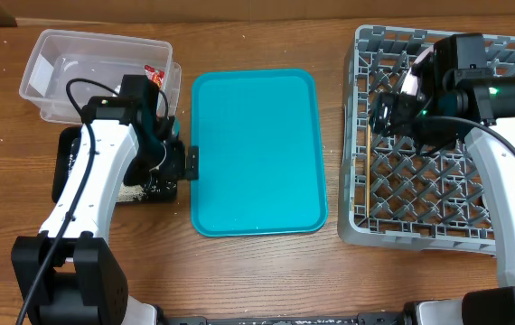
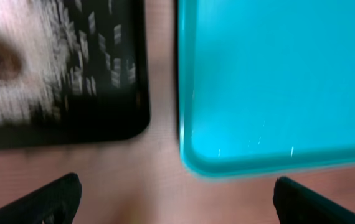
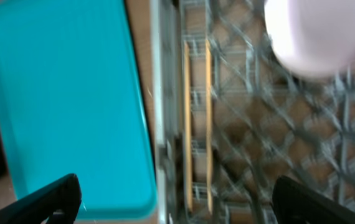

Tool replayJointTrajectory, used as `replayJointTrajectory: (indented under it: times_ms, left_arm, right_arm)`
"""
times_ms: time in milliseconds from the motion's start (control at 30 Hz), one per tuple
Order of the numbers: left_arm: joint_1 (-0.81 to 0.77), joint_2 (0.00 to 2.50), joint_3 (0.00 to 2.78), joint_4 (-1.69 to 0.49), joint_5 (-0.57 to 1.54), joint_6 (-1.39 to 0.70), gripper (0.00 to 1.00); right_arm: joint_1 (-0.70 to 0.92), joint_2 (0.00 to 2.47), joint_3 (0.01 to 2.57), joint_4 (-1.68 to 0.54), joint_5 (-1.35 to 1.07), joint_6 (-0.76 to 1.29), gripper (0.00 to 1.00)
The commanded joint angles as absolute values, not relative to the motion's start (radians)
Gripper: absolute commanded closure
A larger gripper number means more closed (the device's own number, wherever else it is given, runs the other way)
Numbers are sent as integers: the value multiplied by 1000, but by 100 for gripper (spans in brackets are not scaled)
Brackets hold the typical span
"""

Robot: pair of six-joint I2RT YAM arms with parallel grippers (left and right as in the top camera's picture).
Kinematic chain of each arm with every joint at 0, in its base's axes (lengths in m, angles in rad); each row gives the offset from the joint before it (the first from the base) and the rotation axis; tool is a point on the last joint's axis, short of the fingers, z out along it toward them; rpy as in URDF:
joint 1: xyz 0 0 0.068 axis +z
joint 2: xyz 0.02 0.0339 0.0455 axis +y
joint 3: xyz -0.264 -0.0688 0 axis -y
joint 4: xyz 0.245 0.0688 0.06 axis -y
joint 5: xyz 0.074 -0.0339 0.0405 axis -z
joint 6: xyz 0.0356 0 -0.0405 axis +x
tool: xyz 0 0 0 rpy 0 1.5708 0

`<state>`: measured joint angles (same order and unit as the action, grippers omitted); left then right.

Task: Sort waste into correct bins and load items into the dishwasher

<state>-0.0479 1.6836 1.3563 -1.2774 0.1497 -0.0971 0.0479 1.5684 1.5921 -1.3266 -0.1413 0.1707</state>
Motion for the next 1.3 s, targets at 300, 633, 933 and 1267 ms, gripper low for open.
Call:
replayJointTrajectory:
  times_ms: [300,633,933,1267]
  left_arm:
    - [-47,1655,1390,-1615,184,-92,0]
    - [-57,1312,1337,-1451,184,-102,0]
    - [-118,802,1097,-1176,93,-141,0]
    - [-118,551,978,-1137,28,-255,0]
  right_arm:
    - [48,1508,1609,-1600,-278,156,0]
    - [48,1215,1579,-1454,-125,195,0]
    - [48,861,1291,-1189,-8,240,0]
    - [48,604,1063,-1178,35,262,0]
